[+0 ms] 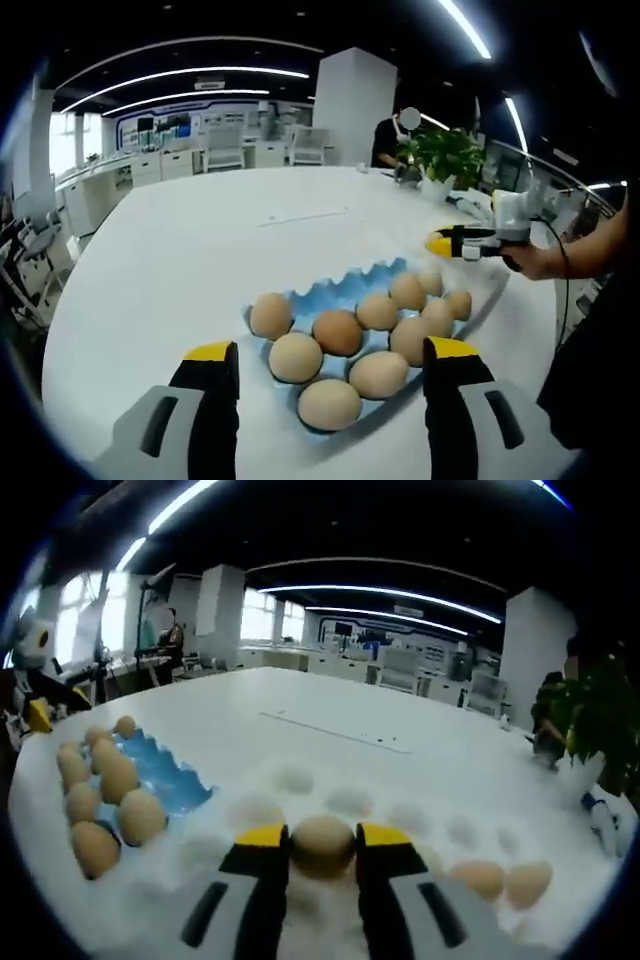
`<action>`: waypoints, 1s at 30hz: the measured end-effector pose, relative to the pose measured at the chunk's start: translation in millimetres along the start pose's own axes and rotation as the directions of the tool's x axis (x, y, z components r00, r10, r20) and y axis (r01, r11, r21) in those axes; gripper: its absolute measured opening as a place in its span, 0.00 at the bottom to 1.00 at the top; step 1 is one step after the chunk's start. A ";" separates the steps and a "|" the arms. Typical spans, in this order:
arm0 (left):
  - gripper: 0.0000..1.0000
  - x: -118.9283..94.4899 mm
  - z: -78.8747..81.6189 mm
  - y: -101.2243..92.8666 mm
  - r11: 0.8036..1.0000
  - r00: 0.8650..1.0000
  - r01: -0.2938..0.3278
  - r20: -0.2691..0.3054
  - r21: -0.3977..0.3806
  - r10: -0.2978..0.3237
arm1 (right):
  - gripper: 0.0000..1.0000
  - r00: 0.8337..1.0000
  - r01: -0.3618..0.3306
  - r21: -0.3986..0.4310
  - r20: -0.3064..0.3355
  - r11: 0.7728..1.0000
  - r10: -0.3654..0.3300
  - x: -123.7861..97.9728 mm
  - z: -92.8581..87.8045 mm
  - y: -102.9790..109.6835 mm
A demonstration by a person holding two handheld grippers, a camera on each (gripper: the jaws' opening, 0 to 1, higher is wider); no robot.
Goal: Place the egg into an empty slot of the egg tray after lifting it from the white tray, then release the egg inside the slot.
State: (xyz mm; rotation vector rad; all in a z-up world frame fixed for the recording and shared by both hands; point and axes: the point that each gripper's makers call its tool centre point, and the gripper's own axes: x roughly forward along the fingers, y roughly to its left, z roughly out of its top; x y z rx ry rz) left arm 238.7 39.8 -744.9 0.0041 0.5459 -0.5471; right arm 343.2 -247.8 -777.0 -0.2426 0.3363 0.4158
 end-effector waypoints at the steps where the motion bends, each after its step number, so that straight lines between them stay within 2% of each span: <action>1: 0.74 -0.2 0.2 0.3 1.000 1.000 -0.002 0.001 0.002 0.002 | 0.27 1.000 -0.005 -0.010 0.001 1.000 0.005 0.4 0.2 -0.4; 6: 0.74 -1.2 1.4 1.7 1.000 1.000 -0.007 0.008 0.007 0.007 | 0.24 0.999 -0.013 0.028 -0.038 1.000 0.014 0.5 4.3 -3.9; 8: 0.74 -1.7 0.9 2.9 1.000 1.000 -0.012 0.006 0.008 0.012 | 0.24 0.999 -0.019 0.056 -0.030 0.998 0.021 -1.0 6.5 -3.6; 13: 0.75 -3.2 0.8 5.0 1.000 1.000 -0.019 0.010 0.007 0.019 | 0.24 0.999 -0.038 0.077 0.027 0.996 0.036 -10.5 31.9 -2.1; 18: 0.76 -3.2 0.3 4.3 1.000 1.000 -0.020 0.009 0.007 0.019 | 0.24 0.995 -0.088 0.075 0.060 0.993 0.083 -11.5 51.2 12.6; 24: 0.77 -3.4 1.3 4.1 1.000 1.000 -0.024 0.013 0.009 0.024 | 0.24 0.990 -0.129 0.073 0.074 0.989 0.124 -6.4 59.3 28.3; 30: 0.77 -2.6 0.8 2.5 1.000 1.000 -0.018 0.010 0.008 0.018 | 0.24 0.975 -0.209 0.078 0.097 0.975 0.201 2.6 71.4 59.9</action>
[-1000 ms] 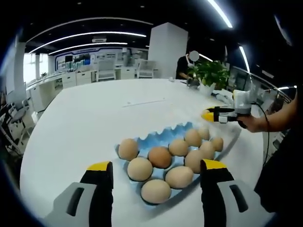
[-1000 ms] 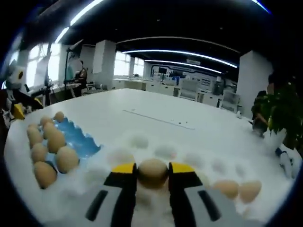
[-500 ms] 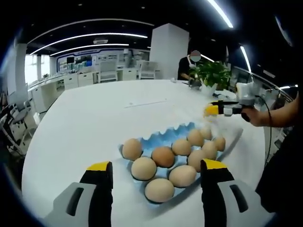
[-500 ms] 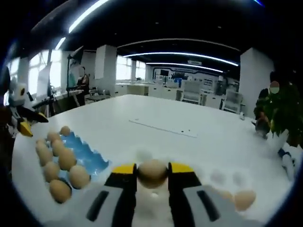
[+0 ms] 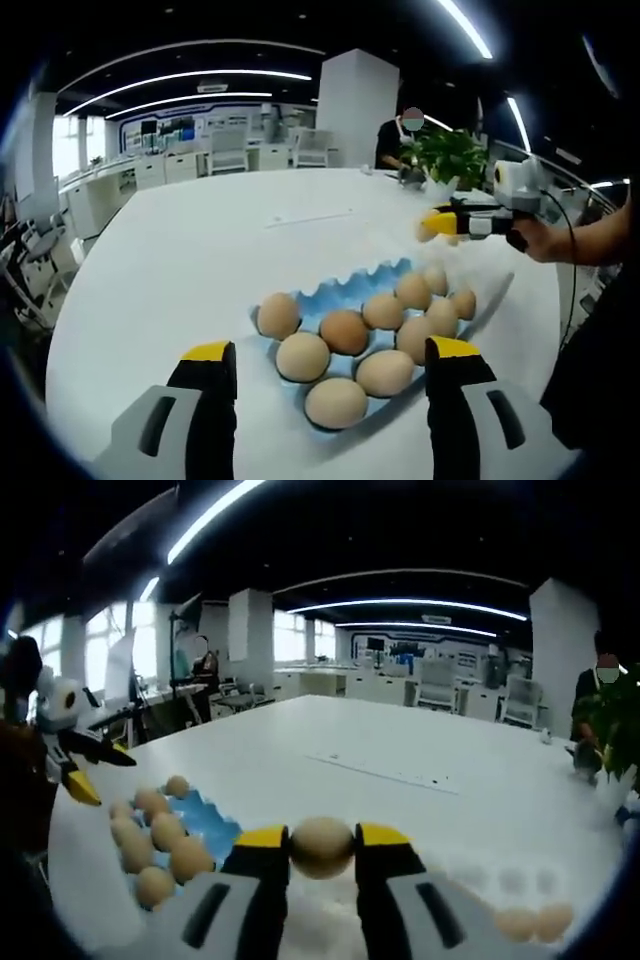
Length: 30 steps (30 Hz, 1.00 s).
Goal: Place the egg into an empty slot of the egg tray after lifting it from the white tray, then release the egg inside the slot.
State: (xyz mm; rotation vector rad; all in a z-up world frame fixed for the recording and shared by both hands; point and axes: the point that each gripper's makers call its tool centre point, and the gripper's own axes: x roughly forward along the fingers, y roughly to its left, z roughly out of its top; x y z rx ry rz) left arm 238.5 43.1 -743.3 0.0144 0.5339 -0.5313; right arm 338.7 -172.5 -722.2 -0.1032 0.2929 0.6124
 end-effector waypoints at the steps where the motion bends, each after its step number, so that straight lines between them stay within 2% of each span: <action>1: 0.77 0.1 -0.3 -0.4 1.000 1.000 0.002 -0.001 -0.001 -0.002 | 0.24 1.000 -0.027 -0.001 0.005 1.000 0.027 5.4 2.7 10.2; 3: 0.78 0.0 -0.2 0.1 1.000 1.000 -0.002 0.001 0.000 0.002 | 0.24 0.999 -0.045 0.002 0.008 0.999 0.045 9.5 4.5 17.2; 9: 0.78 0.1 -0.6 1.5 1.000 1.000 -0.004 0.000 -0.003 0.004 | 0.25 0.989 -0.145 -0.007 0.031 0.989 0.145 33.1 17.3 56.9; 15: 0.77 0.4 -2.9 1.9 1.000 1.000 -0.002 -0.005 -0.009 0.001 | 0.25 0.969 -0.245 -0.043 0.027 0.969 0.246 56.5 23.4 96.1; 18: 0.79 0.6 -3.1 4.7 1.000 1.000 -0.011 -0.002 -0.010 0.011 | 0.25 0.960 -0.279 -0.043 0.021 0.959 0.280 64.9 23.5 109.7; 20: 0.78 0.2 -2.4 5.8 1.000 1.000 -0.012 -0.001 -0.010 0.012 | 0.25 0.947 -0.321 -0.037 0.013 0.946 0.321 71.2 22.1 124.0; 24: 0.77 -1.0 -2.7 8.1 1.000 1.000 -0.013 -0.006 -0.011 0.012 | 0.25 0.931 -0.364 -0.064 -0.010 0.929 0.364 82.8 15.9 145.9; 30: 0.76 -2.1 -3.6 8.7 1.000 1.000 -0.015 -0.010 -0.015 0.015 | 0.25 0.917 -0.399 -0.061 -0.030 0.915 0.397 93.5 10.9 158.3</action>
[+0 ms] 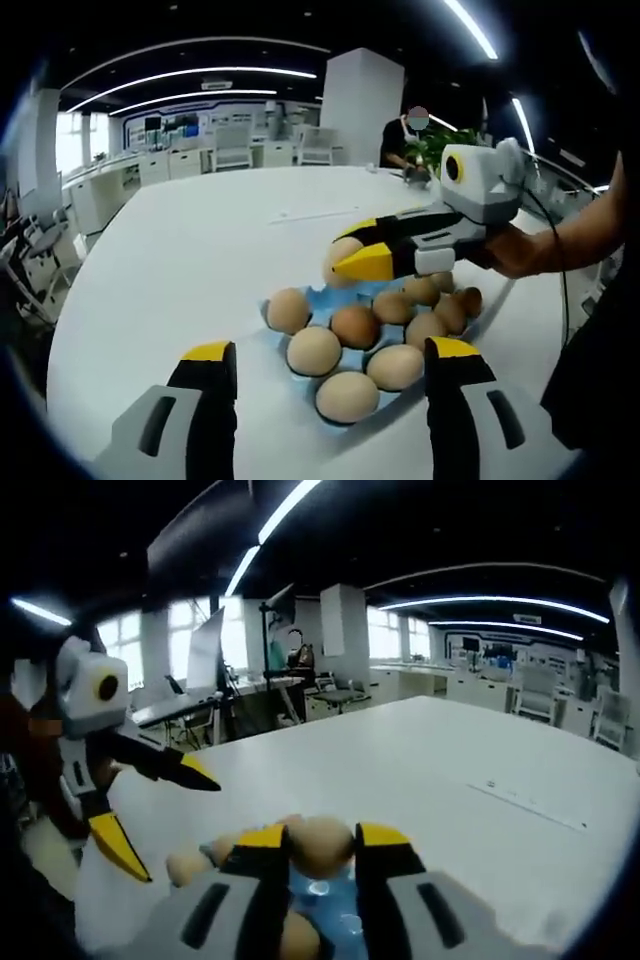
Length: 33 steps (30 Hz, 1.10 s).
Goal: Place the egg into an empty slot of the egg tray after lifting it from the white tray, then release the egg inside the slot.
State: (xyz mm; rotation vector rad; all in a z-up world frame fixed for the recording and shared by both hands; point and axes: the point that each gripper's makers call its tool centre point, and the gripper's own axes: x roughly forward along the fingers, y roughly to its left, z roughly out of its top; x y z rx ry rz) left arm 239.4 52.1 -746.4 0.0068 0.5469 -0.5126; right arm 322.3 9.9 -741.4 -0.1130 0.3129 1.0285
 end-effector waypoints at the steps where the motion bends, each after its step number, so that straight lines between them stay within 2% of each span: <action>1: 0.76 0.1 -0.3 0.0 1.000 1.000 -0.001 -0.001 -0.001 0.001 | 0.25 1.000 -0.006 0.002 -0.010 1.000 0.006 2.2 -2.6 0.5; 12: 0.75 0.3 -2.1 -4.0 1.000 1.000 0.001 -0.010 0.004 -0.001 | 0.25 0.996 -0.026 0.056 -0.081 0.998 0.030 11.7 -23.9 3.3; 19: 0.74 -0.2 -3.8 -4.4 1.000 1.000 -0.001 -0.016 0.009 0.001 | 0.26 0.995 -0.039 0.064 -0.089 0.997 0.045 15.3 -23.1 6.4; 29: 0.73 -1.8 -5.6 -3.3 1.000 1.000 -0.006 -0.020 0.007 0.006 | 0.26 0.993 -0.031 0.140 -0.104 0.990 0.046 9.9 -29.6 1.1; 33: 0.73 -1.0 -5.1 -5.0 1.000 1.000 0.000 -0.020 0.009 0.000 | 0.26 0.993 -0.044 0.139 -0.103 0.989 0.058 10.5 -29.5 3.0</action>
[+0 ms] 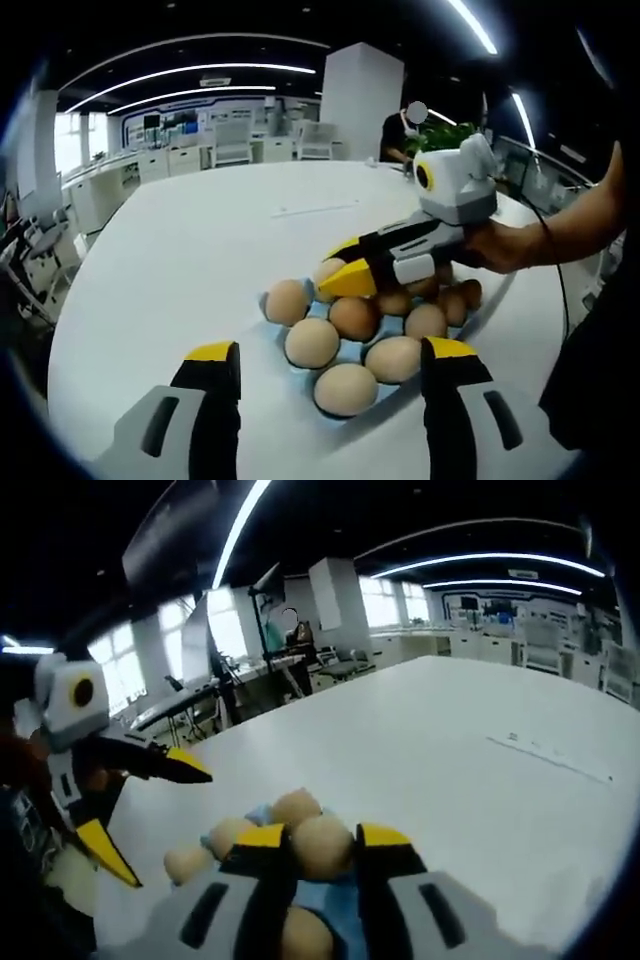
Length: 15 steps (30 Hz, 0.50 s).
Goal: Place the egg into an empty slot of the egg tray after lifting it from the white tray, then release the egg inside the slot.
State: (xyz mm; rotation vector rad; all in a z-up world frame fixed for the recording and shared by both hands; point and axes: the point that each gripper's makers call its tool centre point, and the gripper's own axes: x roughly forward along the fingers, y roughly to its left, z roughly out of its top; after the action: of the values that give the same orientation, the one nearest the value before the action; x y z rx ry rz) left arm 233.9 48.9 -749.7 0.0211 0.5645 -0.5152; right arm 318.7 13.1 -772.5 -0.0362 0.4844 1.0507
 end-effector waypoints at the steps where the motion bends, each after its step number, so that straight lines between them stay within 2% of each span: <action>1: 0.73 0.1 0.6 0.1 1.000 1.000 -0.003 0.003 0.004 0.003 | 0.26 1.000 -0.002 0.006 -0.003 1.000 0.003 0.1 -0.4 -0.2; 11: 0.73 -2.1 0.9 2.4 1.000 1.000 -0.015 0.003 0.007 0.015 | 0.27 1.000 -0.027 0.043 0.000 0.999 0.027 0.5 -1.9 0.3; 15: 0.74 -2.7 1.5 2.9 1.000 1.000 -0.023 0.003 0.017 0.023 | 0.25 0.999 -0.008 0.009 0.037 1.000 0.007 -4.3 4.1 -0.7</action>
State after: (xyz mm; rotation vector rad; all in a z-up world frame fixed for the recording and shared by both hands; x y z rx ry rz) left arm 234.1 52.4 -747.4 0.0432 0.5568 -0.4981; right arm 319.1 10.2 -767.2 -0.0066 0.4565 1.0547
